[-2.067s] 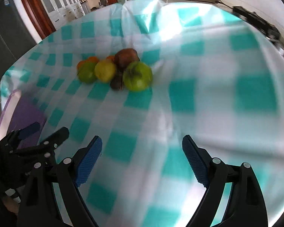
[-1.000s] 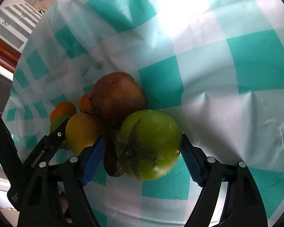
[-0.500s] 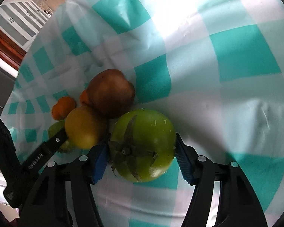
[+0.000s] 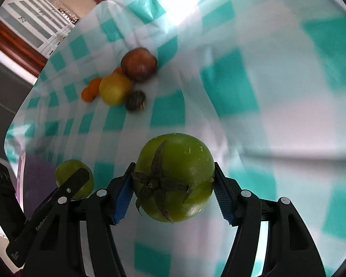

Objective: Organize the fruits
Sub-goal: 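Lift both green fruits and carry them over the purple-rimmed box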

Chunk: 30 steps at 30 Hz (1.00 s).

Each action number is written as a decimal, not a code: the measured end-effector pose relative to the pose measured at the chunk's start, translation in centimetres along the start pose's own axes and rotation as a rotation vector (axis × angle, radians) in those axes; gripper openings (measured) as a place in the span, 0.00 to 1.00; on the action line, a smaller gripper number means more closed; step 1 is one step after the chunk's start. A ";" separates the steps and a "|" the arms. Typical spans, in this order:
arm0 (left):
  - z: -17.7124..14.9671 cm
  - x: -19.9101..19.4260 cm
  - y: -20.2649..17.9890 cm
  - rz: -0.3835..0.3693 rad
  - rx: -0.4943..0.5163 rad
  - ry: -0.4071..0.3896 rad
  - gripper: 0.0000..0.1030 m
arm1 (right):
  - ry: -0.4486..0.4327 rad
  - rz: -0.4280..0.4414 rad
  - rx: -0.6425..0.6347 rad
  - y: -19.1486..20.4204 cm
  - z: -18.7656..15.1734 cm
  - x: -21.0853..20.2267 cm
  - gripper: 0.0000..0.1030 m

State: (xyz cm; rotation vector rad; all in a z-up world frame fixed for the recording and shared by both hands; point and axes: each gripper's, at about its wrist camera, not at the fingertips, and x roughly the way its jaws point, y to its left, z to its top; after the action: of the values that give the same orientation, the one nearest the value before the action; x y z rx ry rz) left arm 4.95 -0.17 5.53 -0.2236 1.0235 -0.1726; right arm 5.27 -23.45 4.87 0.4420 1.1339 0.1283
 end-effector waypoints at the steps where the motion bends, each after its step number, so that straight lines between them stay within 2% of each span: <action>1: -1.3 -1.1 -0.6 0.008 0.012 0.000 0.61 | 0.003 0.000 -0.006 -0.5 -1.0 -1.0 0.61; 4: -4.3 -4.1 -2.0 0.016 0.028 -0.002 0.61 | 0.006 0.008 -0.029 -1.2 -4.2 -3.9 0.61; 9: -8.8 -9.3 -3.8 0.032 0.064 -0.027 0.61 | -0.026 0.028 -0.105 -1.3 -7.4 -8.7 0.61; 12: -10.8 -12.5 -5.1 0.048 0.115 -0.051 0.61 | -0.069 0.056 -0.140 -0.5 -8.1 -11.3 0.61; 17: -12.5 -16.5 -5.9 0.069 0.162 -0.074 0.61 | -0.129 0.116 -0.149 0.9 -9.1 -14.6 0.61; 23: -13.2 -17.9 -6.0 0.060 0.192 -0.065 0.61 | -0.168 0.130 -0.140 1.2 -10.3 -16.7 0.61; 30: -14.7 -18.2 -4.7 -0.010 0.286 -0.006 0.61 | -0.170 0.078 -0.067 1.3 -11.8 -15.7 0.61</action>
State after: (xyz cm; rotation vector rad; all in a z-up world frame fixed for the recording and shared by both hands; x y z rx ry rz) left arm -17.16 -1.73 14.40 0.0305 0.9795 -0.3238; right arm -11.79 -24.04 14.59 0.4293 0.9426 0.1932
